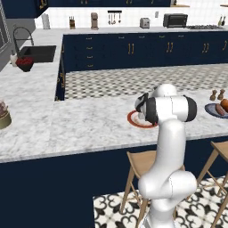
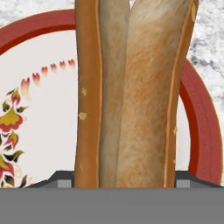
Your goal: Place one bun and one sausage from the bowl on each plate.
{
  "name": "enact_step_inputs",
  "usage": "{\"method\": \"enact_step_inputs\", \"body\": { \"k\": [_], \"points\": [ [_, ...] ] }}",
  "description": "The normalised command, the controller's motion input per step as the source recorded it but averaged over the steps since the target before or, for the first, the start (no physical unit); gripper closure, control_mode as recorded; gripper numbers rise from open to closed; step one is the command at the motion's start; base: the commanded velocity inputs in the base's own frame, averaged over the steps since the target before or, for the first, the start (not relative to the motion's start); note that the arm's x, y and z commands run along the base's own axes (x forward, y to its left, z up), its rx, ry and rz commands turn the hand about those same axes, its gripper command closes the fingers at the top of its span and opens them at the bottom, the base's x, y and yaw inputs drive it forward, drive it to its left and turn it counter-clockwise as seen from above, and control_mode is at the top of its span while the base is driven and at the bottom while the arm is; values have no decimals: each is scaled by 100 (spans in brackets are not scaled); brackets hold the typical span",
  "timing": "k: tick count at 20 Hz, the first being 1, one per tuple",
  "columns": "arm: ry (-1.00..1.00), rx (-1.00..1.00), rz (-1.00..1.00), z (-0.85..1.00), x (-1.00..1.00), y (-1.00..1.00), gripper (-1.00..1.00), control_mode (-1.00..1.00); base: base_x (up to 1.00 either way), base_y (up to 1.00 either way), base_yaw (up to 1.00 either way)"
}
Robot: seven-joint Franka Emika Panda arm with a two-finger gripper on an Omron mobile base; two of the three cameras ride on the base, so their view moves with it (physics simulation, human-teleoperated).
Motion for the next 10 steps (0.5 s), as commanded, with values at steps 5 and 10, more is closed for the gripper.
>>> {"method": "enact_step_inputs", "body": {
  "k": [5,10],
  "points": [
    [0,0,0,0,0,0,-100,-100,0,0,0],
    [0,0,0,0,0,0,-100,-100,0,0,0]
  ]
}}
